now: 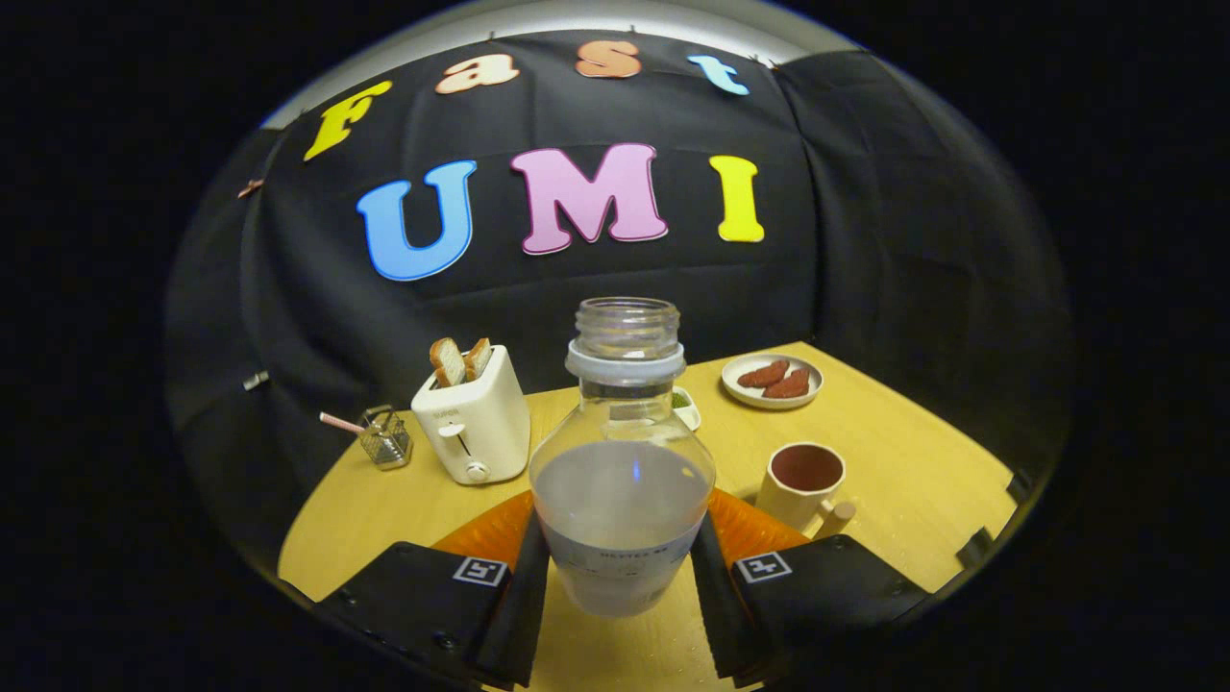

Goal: Take the bottle from table, then pour the juice into the cup, finally place the bottle on the coaster

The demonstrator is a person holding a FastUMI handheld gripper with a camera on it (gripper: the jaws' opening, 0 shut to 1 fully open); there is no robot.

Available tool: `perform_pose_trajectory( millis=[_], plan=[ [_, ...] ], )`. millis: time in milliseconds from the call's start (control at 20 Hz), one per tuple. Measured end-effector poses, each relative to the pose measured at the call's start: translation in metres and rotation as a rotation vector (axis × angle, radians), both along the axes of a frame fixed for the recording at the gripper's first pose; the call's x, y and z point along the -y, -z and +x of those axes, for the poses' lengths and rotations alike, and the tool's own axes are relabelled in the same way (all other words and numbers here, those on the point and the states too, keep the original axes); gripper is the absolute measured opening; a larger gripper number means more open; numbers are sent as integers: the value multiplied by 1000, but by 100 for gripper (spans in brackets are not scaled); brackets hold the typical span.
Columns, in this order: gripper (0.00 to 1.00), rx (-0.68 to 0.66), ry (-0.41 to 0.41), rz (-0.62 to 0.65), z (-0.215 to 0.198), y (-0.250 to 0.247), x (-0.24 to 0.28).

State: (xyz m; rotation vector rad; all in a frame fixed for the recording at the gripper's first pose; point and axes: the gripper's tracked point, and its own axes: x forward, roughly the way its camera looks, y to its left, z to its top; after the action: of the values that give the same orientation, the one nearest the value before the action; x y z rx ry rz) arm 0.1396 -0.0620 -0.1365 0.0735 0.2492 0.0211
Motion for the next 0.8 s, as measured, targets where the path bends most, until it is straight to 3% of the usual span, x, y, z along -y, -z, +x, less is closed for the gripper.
perform_pose_trajectory(
  millis=[250, 450, 800],
  plan=[
    [71, 73, -37, -192, 40, 11, -20],
    [71, 96, -14, -288, 83, 25, -21],
    [71, 81, 22, -210, 155, 60, -18]
  ],
)
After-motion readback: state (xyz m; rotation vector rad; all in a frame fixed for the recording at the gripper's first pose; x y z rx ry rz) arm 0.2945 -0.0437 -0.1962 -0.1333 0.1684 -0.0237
